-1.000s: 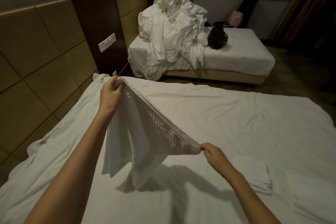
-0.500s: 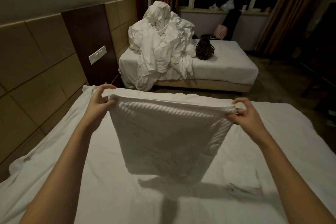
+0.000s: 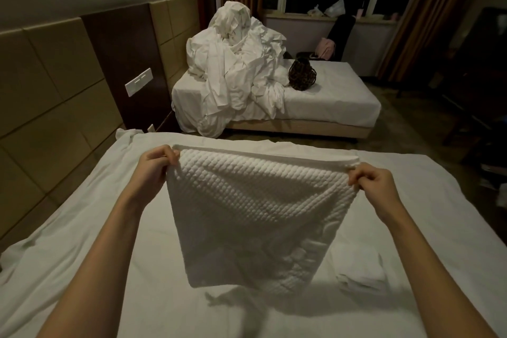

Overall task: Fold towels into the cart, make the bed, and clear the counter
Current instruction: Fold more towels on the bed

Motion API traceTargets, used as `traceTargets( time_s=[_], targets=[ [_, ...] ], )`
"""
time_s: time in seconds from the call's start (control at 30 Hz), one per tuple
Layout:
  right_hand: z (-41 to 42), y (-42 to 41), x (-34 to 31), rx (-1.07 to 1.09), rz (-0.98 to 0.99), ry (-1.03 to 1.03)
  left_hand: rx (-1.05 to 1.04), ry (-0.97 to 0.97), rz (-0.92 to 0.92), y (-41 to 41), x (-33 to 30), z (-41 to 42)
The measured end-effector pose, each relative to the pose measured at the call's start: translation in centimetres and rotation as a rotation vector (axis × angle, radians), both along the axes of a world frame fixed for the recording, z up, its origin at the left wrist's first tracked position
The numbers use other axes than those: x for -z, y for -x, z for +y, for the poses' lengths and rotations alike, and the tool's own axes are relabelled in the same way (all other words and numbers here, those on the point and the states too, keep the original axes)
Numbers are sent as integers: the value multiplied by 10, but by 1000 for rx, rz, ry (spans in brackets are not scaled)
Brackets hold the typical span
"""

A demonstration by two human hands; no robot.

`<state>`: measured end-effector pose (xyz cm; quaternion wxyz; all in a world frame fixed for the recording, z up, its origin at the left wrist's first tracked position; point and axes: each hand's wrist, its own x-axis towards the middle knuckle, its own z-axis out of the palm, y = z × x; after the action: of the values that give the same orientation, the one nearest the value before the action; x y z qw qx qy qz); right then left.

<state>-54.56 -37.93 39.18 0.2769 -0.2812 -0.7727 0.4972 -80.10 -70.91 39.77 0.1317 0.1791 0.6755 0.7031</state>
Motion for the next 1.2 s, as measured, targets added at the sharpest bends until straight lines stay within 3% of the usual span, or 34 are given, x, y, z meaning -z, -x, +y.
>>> traceTargets(
  time_s=[0.1, 0.23, 0.37, 0.5, 0.7, 0.87, 1.0, 1.2],
  targets=[
    [-3, 0, -12, -32, 38, 0, -3, 12, 40, 1, -5, -4],
    [-4, 13, -5, 4, 10, -16, -25, 169, 141, -9, -9, 11],
    [-19, 34, 28, 67, -150, -63, -202, 179, 85, -22, 24, 42],
    [-46, 44, 43, 105, -176, -50, -293, 237, 48, -38, 38, 66],
    [-92, 62, 40, 35, -160, -14, -33, 281, 186, -90, 35, 107],
    [-127, 76, 29, -79, -123, 54, 141, 266, 115, -116, 37, 126],
    [-133, 76, 25, -114, -64, 131, 174, 244, 51, -120, 35, 131],
    [-132, 66, 27, -195, -120, 39, 199, 249, 101, -121, 37, 129]
  ],
)
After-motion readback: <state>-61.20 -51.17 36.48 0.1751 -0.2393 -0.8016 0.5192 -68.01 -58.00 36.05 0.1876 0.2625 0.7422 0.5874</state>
